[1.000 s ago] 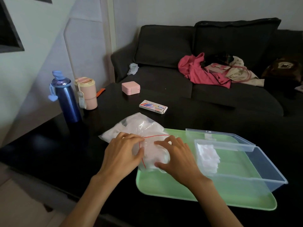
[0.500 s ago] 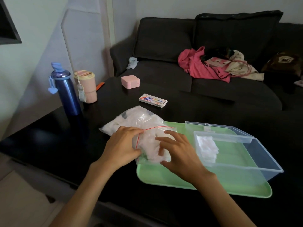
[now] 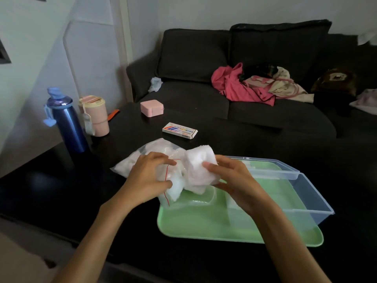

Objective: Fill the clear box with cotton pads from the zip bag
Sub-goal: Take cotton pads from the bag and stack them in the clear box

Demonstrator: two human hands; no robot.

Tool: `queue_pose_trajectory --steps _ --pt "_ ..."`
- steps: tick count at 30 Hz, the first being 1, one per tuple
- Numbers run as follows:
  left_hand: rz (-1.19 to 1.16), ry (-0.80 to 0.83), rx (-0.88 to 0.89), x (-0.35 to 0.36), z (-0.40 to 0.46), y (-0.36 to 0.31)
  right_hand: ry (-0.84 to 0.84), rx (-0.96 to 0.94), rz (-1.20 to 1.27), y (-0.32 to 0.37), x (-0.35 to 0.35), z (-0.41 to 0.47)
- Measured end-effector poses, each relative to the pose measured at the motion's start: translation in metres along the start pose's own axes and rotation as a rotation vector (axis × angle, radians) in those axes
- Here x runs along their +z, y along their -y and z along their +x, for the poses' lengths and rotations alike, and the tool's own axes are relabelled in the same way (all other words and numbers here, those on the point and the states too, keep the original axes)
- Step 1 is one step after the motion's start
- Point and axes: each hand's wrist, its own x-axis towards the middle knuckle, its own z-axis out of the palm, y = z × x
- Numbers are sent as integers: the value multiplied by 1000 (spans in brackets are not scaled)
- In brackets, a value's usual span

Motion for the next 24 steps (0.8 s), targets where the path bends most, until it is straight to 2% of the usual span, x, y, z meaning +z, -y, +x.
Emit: queue_pose_trajectory --steps 3,6,11,16,18,21,24 --pt "-376 -167 -12 -1 6 -27 48 116 104 9 -15 -1" --pt "-614 -99 -77 3 11 -52 69 133 95 14 -23 -2" --pt "-614 155 -42 16 17 -68 41 100 70 18 -37 -9" --pt "-587 282 -51 25 20 -81 -34 73 81 15 -53 -14" --pt "-626 266 -78 32 20 -86 -2 82 121 13 -62 -16" --pt "-756 131 -131 42 19 -94 82 125 136 10 -77 -20" --pt "-829 100 -167 54 21 -104 36 100 189 5 -87 -22"
